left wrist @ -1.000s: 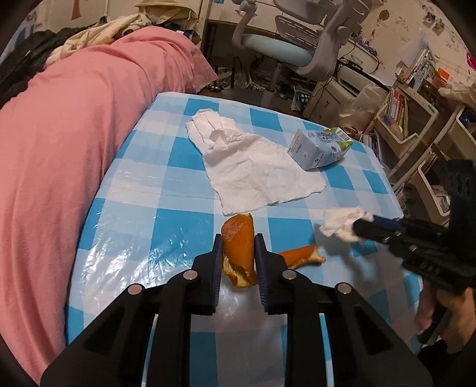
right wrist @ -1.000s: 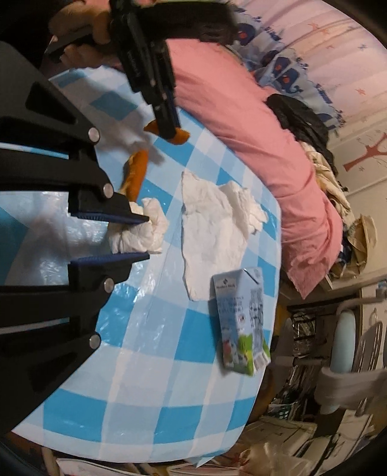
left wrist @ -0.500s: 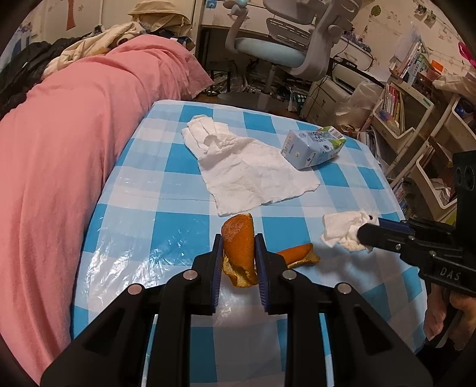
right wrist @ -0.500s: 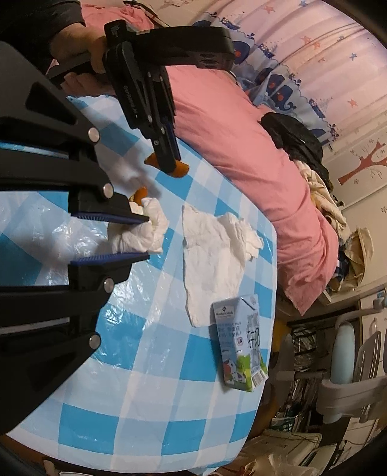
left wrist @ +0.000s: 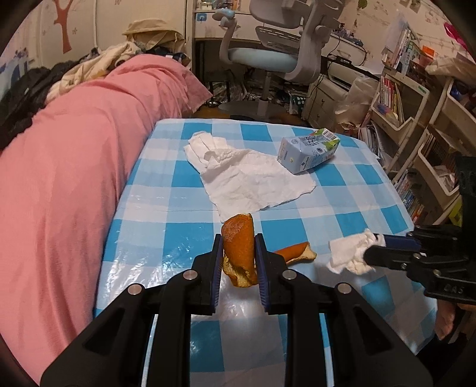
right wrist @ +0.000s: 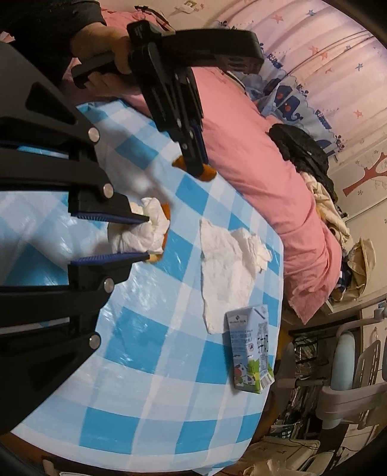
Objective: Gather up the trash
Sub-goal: 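Carry the peel and tissue over the yellow bucket and open both grippers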
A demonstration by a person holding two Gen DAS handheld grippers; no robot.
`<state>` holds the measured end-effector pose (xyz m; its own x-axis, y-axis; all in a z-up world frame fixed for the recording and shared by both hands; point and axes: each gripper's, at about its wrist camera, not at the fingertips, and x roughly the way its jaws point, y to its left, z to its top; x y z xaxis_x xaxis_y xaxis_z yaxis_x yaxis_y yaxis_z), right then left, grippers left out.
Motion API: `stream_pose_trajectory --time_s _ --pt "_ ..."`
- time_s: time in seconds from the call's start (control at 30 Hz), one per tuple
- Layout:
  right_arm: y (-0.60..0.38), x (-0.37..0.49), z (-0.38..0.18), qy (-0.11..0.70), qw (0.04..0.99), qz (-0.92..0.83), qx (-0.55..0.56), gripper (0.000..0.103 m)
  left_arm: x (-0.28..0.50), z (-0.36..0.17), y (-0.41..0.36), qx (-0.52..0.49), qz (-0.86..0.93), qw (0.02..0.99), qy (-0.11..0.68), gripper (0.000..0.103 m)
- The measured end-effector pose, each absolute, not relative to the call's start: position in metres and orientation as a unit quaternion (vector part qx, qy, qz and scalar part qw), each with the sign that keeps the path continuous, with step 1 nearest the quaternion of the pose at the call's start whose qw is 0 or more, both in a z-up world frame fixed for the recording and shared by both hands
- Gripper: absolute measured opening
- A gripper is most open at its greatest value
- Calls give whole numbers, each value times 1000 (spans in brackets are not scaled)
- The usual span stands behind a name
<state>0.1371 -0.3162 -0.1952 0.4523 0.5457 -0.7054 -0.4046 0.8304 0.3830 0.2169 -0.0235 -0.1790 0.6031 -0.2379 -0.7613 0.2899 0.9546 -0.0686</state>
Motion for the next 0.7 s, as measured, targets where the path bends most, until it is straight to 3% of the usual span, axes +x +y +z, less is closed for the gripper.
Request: stream_pose_trajectory --time_s 0.27,0.7 --pt "-304 69 -191 437 845 302 69 19 165 -171 -29 60 -143 898 411 21" --pt "-281 -45 -238 499 802 326 48 20 65 -188 -28 49 -137 886 441 21"
